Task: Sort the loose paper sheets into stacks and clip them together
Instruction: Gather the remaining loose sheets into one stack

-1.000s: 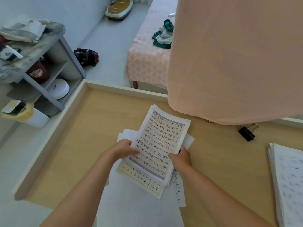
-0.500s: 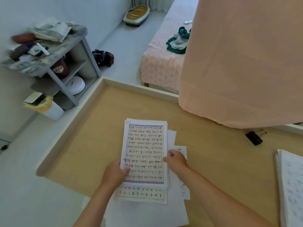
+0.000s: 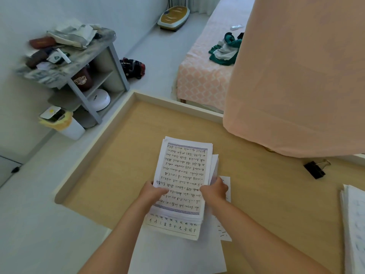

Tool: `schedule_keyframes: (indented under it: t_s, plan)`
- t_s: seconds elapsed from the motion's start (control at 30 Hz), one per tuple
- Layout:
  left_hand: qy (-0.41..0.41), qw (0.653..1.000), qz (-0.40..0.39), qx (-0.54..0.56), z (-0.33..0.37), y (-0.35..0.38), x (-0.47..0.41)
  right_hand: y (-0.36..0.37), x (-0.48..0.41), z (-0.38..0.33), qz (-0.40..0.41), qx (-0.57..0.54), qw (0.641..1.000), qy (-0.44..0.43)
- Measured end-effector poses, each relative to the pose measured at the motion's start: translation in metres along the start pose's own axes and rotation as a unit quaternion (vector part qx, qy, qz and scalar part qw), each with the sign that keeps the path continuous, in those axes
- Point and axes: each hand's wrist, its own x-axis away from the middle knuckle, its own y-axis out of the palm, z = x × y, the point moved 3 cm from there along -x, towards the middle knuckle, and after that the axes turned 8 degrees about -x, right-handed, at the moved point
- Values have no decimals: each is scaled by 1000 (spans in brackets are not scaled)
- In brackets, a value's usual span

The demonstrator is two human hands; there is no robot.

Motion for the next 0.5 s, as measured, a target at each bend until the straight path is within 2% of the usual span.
schedule_keyframes:
  t_s: [0.2, 0.3, 0.33, 0.43, 0.5]
  plan:
    - [24, 999, -21, -28, 0, 15, 4, -12, -14, 3, -19, -16, 1000, -3]
    - [55, 978, 68, -188, 8, 20, 6, -13, -16, 7, -38, -35, 999, -2]
    - [52, 974, 84, -206, 11, 22, 10, -11, -15, 8, -33, -26, 999, -2]
    - [33, 980, 90, -173, 15, 23, 12, -3, -21, 15, 13, 43, 999, -9]
    - [33, 983, 85, -158, 15, 18, 9, -3, -15, 14, 32, 47, 998, -6]
